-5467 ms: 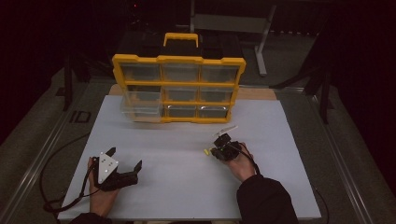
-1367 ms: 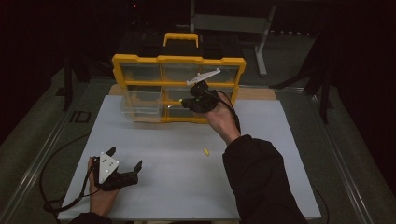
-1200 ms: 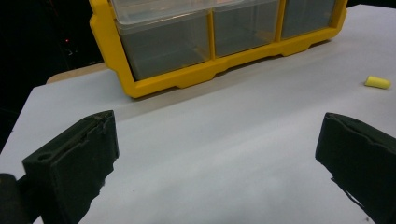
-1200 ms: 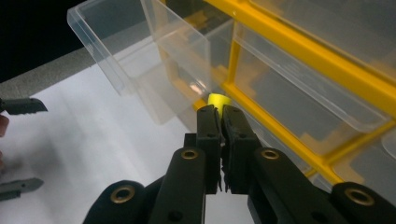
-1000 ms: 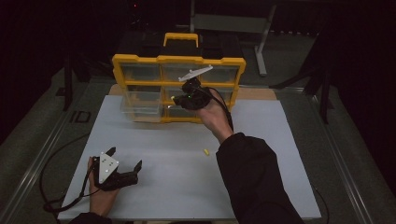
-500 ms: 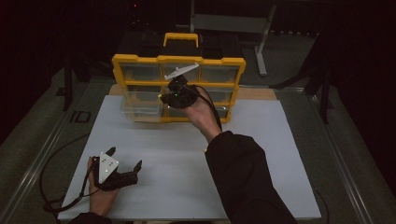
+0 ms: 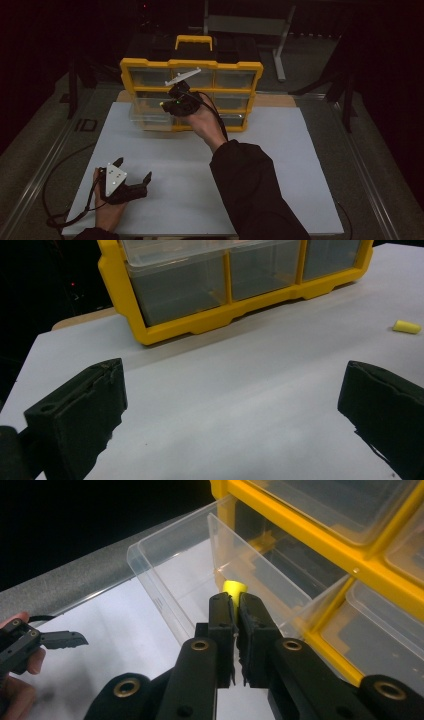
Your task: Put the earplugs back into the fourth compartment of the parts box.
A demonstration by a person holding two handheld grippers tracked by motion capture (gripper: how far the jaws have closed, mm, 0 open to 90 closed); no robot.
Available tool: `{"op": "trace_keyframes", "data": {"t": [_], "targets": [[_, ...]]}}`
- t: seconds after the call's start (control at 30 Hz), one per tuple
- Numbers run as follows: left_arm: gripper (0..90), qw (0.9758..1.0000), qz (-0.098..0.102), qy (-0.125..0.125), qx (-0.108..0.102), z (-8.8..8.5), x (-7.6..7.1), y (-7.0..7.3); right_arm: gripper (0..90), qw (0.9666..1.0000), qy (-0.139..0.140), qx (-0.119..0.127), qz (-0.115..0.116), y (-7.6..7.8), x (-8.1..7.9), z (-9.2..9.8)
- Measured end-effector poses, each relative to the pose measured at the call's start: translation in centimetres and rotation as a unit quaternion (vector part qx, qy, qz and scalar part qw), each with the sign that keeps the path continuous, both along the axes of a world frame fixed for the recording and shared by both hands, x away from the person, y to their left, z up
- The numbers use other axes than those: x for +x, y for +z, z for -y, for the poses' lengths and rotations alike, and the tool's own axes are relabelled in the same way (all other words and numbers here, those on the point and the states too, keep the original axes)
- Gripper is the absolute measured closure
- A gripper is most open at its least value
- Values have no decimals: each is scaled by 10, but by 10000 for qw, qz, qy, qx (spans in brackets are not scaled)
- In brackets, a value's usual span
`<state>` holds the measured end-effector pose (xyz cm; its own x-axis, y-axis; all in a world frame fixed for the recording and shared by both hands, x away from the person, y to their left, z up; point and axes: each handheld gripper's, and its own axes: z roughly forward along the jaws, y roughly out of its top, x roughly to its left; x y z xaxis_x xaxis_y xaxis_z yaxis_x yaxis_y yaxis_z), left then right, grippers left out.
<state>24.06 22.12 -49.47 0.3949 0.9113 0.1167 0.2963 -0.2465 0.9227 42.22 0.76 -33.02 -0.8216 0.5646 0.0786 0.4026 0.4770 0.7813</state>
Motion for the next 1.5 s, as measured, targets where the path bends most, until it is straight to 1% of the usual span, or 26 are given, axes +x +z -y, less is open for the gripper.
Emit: {"op": "trace_keyframes", "data": {"t": [0.1,0.33,0.47,0.67,0.73,0.9,0.93,1.0,1.17,1.23,1.4,1.5], "targets": [[0,10000,9,0,-4,0,0,0,841,10000,-11,17,2,-1,0,-2],[0,10000,8,-1,1,0,0,0,764,10000,-45,68,9,-2,0,-2],[0,10000,6,1,5,0,0,0,667,9999,-28,135,56,-1,-1,-1],[0,10000,3,1,11,0,0,0,562,9997,-23,204,142,0,-4,5],[0,10000,4,2,10,0,0,0,540,9997,-37,214,142,0,-4,7],[0,10000,-3,-4,15,0,0,0,412,9995,-105,276,80,0,-4,15],[0,10000,-3,-4,15,0,0,0,412,9995,-105,276,80,0,-4,15],[0,10000,1,0,8,0,0,0,362,9996,-151,212,88,-1,-5,19],[0,10000,5,0,10,0,0,0,288,9995,-246,150,109,-2,-6,27],[0,10000,4,4,10,0,0,0,280,9995,-266,136,114,-2,-6,28],[0,10000,3,2,15,0,0,0,211,9994,-333,13,106,-5,-8,39],[0,10000,3,4,19,0,0,0,192,9993,-372,-45,78,-7,-9,44]]}}
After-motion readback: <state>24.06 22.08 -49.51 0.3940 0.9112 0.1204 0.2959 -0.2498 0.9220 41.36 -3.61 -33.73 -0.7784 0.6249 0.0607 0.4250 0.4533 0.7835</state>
